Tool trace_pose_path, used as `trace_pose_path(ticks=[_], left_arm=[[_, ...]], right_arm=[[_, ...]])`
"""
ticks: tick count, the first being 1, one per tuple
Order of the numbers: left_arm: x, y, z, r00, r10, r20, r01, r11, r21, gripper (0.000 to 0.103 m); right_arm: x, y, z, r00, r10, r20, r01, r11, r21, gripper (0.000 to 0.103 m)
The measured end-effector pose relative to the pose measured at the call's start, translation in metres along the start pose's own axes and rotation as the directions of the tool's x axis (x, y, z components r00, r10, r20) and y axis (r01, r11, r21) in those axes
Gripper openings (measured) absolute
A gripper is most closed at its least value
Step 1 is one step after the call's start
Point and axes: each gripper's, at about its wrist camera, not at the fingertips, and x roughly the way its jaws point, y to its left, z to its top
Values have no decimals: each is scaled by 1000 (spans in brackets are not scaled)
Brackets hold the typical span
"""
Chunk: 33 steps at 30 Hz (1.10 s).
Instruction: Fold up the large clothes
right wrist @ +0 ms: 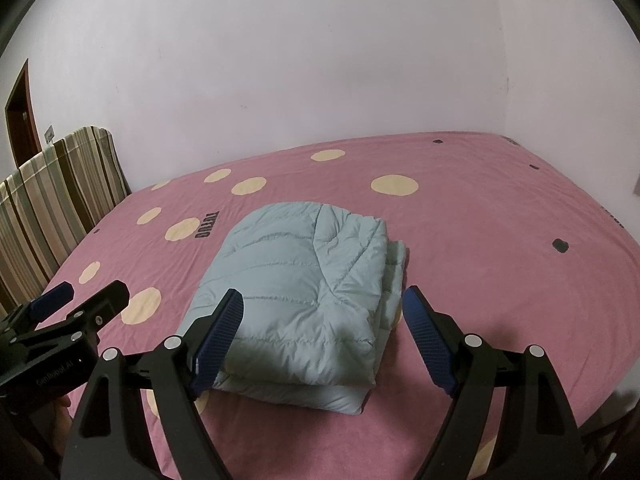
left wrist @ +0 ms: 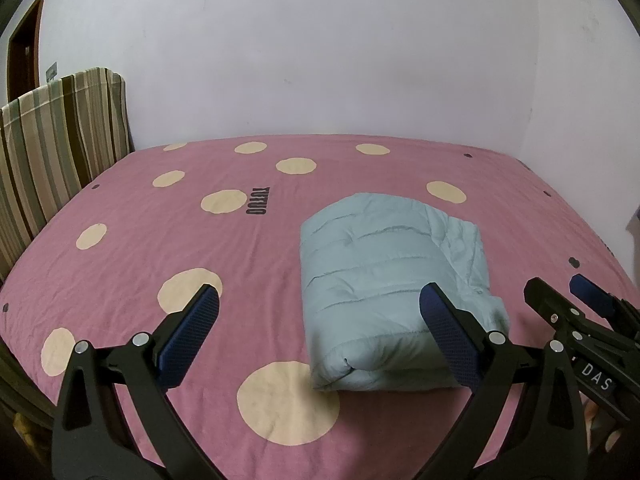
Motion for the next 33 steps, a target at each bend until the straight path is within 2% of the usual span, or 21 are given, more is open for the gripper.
trace_pose_path(ticks=[33], left_arm=[[-2, -2, 0, 1000, 0, 10, 0, 1000, 11, 100]], right_arm=[[1, 2, -4, 1000, 2, -1, -2, 1000, 1, 81]])
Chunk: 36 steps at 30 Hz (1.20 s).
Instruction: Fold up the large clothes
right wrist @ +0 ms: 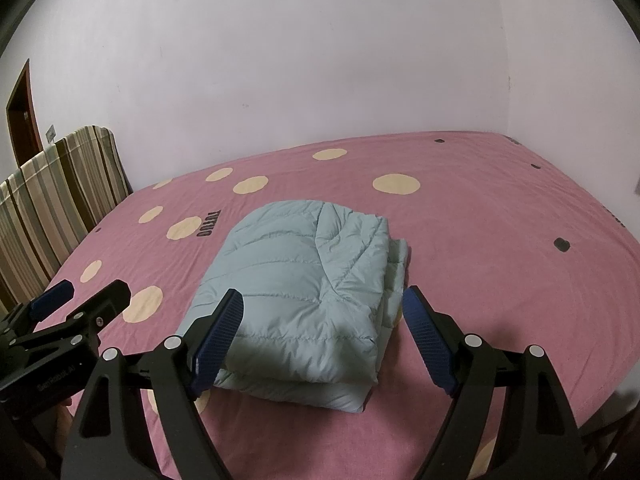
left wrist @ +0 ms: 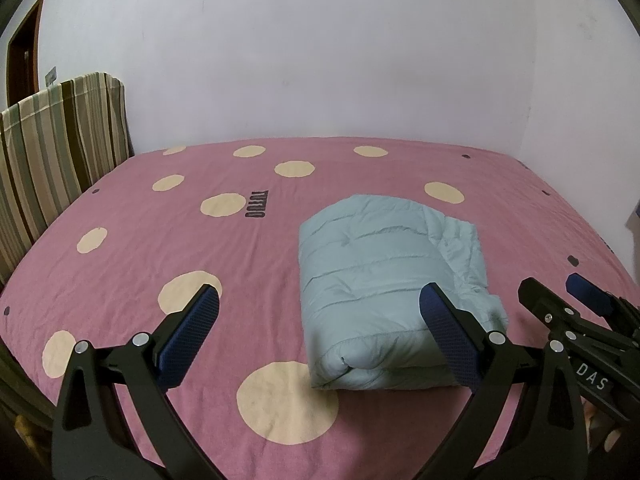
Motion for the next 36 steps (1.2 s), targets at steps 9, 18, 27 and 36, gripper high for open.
trace_pose_path(ticks=[9, 18, 27, 36], left_arm=[[-2, -1, -1, 1000, -3, 9, 2, 1000, 2, 100], [-1, -3, 0, 1000, 19, 3, -19, 1000, 7, 100], [-4, -9, -2, 1000, 15, 22, -16, 999, 31, 100], [6, -8, -4, 1000, 19, 16, -19, 1000, 24, 101]], right_arm=[[0, -1, 1, 1000, 1, 0, -1, 1000, -2, 81], [0, -1, 1, 1000, 0, 1, 0, 1000, -1, 81], [1, 0, 0, 1000, -1, 1, 1, 1000, 0, 81], [0, -1, 0, 1000, 3, 2, -3, 1000, -1, 81]])
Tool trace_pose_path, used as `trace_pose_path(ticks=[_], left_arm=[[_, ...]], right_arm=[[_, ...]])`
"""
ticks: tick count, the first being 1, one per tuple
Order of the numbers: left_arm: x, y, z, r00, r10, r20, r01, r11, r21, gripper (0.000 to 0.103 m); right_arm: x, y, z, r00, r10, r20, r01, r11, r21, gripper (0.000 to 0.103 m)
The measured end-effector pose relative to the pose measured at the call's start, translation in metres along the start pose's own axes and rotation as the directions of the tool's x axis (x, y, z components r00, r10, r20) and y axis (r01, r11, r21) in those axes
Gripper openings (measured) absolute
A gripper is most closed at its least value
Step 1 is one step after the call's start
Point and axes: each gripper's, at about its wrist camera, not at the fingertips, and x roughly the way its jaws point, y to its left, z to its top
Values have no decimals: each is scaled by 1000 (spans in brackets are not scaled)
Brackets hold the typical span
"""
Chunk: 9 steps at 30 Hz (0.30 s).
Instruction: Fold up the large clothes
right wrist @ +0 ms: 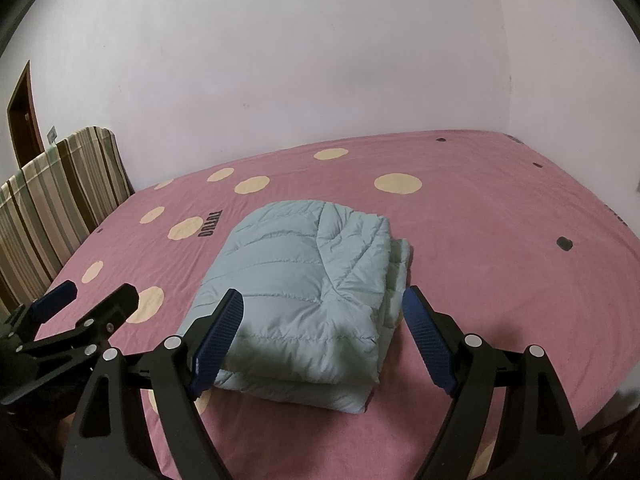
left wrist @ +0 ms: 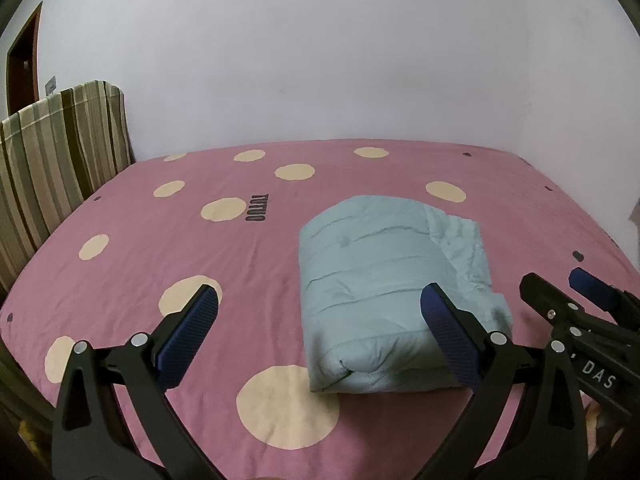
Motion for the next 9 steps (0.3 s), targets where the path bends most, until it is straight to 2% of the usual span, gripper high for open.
trace_pose_path(ticks=[5, 9], left_arm=[[19, 17, 2, 995, 91, -29, -92, 996, -19, 101], [54, 61, 0, 982, 162, -100, -171, 981, -94, 101]], right_arm=[[1, -4, 3, 1000, -4, 16, 4, 1000, 8, 81], [16, -32, 10, 998, -55, 3, 55, 997, 57, 81]])
